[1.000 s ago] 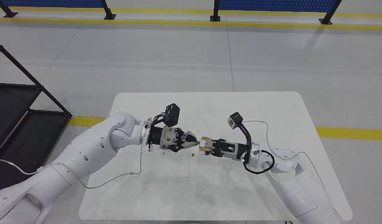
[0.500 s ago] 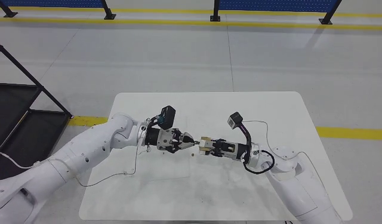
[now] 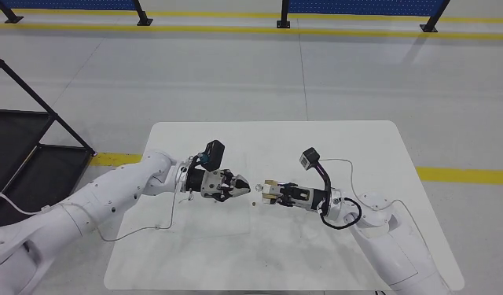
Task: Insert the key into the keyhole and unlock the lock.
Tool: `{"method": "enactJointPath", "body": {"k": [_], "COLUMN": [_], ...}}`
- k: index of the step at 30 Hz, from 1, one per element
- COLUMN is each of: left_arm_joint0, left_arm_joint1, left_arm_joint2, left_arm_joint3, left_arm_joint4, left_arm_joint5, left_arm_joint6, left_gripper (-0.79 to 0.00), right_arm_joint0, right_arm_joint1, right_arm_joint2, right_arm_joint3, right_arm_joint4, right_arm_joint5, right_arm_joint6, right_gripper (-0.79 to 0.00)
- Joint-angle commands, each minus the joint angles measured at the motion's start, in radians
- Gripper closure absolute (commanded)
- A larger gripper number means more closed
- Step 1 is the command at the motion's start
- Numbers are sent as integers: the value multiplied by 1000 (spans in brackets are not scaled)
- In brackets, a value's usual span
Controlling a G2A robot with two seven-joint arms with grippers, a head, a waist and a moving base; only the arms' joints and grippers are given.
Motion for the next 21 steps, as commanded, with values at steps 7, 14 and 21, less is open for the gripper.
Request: {"method": "enactJointPath", "body": {"k": [7, 14, 21], "left_arm_joint0": [-26, -24, 1], "left_arm_joint1": [41, 93, 138], "left_arm_joint2": [74, 104, 104], "left_arm_joint3": [36, 51, 56], "left_arm_joint4": [-1, 34, 81], "left_arm_joint5": [0, 0, 0], "left_arm_joint6": [97, 221, 345], "left_gripper": [-785, -785, -785], "right_arm_joint0": [0, 0, 0], "right_arm_joint1": [0, 0, 0], "right_arm_joint2": [0, 0, 0], "right_arm_joint3": [0, 0, 0], "right_arm_joint4": [0, 0, 0], "right_arm_joint5": [0, 0, 0], "right_arm_joint6": [0, 0, 0], "right_gripper": [0, 0, 0]}}
